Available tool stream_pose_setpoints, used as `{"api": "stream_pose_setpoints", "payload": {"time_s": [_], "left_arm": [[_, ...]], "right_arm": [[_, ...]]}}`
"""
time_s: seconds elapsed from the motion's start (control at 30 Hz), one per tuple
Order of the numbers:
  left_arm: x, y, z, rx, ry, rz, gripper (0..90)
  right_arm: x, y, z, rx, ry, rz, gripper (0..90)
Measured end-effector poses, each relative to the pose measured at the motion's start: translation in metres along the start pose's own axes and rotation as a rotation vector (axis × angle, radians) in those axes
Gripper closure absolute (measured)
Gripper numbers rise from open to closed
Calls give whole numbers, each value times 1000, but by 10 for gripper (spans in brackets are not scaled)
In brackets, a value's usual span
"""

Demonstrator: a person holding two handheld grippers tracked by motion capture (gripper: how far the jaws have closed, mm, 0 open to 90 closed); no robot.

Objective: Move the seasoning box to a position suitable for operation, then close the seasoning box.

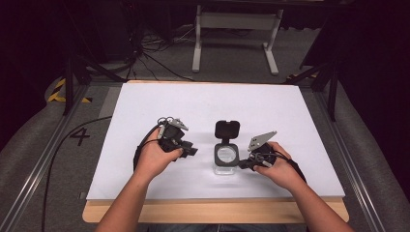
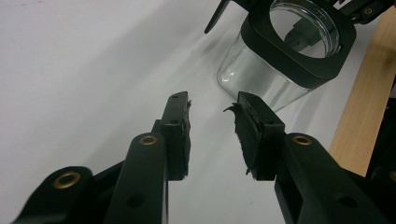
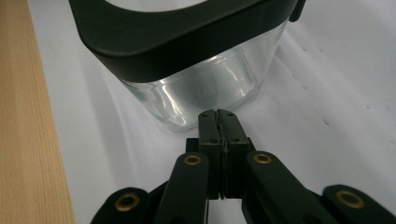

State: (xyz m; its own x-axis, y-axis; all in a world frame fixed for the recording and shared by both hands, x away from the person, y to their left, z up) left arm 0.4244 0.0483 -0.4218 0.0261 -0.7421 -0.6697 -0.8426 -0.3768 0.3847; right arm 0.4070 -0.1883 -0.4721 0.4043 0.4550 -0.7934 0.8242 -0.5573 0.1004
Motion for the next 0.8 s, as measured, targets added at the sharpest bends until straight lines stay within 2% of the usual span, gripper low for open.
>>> {"api": "stream_pose_setpoints", "payload": {"time_s": [0.07, 0.1, 0.33, 0.37, 0.43, 0.53, 0.6, 0.7, 0.8], "left_arm": [[0, 0, 0, 7, -2, 2, 654], [0, 1, 0, 7, 0, 2, 654], [1, 8, -1, 13, -4, 23, 659], [0, 9, 0, 14, -18, 21, 659], [1, 12, 0, 16, -9, 27, 659], [0, 14, 0, 20, -10, 34, 660], [1, 19, 1, 17, -16, 56, 667], [5, 29, 2, 13, -32, 113, 705], [8, 38, 1, 23, -38, 133, 753]], "right_arm": [[-1, 0, -1, -3, 5, 5, 899], [-5, 3, -3, -8, 14, 26, 900], [-24, 18, -19, 13, 64, 72, 900], [-33, 23, -27, 18, 87, 85, 900], [-37, 26, -31, 16, 95, 93, 900], [-52, 34, -49, 15, 128, 107, 900], [-58, 39, -58, 16, 143, 118, 900], [-65, 46, -72, 17, 161, 123, 900], [-69, 52, -83, 26, 177, 123, 900]]}}
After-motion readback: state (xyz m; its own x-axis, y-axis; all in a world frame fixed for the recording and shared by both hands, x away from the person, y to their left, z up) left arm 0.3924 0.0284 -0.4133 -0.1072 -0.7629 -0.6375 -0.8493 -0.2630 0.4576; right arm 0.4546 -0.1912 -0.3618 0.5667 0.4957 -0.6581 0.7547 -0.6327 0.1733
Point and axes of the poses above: each handheld gripper's, and its own axes: x roughly forward along the jaws, z roughly out of its underside, y roughly to its right, the point moved 7 cm from there along x, roughly forward along the jaws, and after that the axes turned 13 degrees about z, right-handed, at the moved point
